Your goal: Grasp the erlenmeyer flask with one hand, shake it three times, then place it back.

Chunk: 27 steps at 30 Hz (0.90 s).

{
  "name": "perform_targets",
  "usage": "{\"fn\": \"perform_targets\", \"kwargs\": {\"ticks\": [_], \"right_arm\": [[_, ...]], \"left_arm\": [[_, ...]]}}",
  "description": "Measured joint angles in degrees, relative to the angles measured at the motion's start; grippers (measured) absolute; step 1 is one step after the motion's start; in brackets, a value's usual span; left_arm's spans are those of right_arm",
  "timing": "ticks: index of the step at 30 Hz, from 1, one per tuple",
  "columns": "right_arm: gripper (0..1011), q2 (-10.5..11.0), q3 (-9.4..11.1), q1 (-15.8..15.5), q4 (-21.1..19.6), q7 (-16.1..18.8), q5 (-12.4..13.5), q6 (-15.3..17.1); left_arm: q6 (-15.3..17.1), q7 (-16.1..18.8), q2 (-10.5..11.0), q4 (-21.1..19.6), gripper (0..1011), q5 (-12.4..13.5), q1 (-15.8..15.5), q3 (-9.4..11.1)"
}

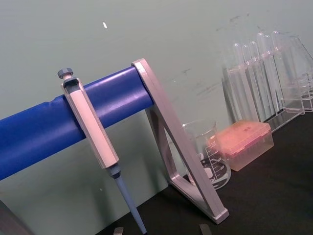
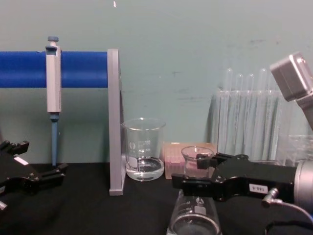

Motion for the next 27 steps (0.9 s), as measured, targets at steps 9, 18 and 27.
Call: {"fn": "perform_targets", "kwargs": {"ticks": [9, 18, 27], "right_arm": [[605, 0.04, 0.00, -0.03, -0.03, -0.01, 0.01, 0.05], [451, 0.04, 0.00, -0.04, -0.07, -0.01, 0.05, 0.09], [451, 0.00, 1.21, -0.57, -1.73, -1.10, 0.28, 0.75]], "left_arm": [[0.00, 0.00, 0.00, 0.00, 1001, 0.00, 0.00, 0.00], [0.00, 0.00, 0.00, 0.00, 1001, 0.00, 0.00, 0.00], [0.00, 0.00, 0.00, 0.00, 1001, 0.00, 0.00, 0.00]]}}
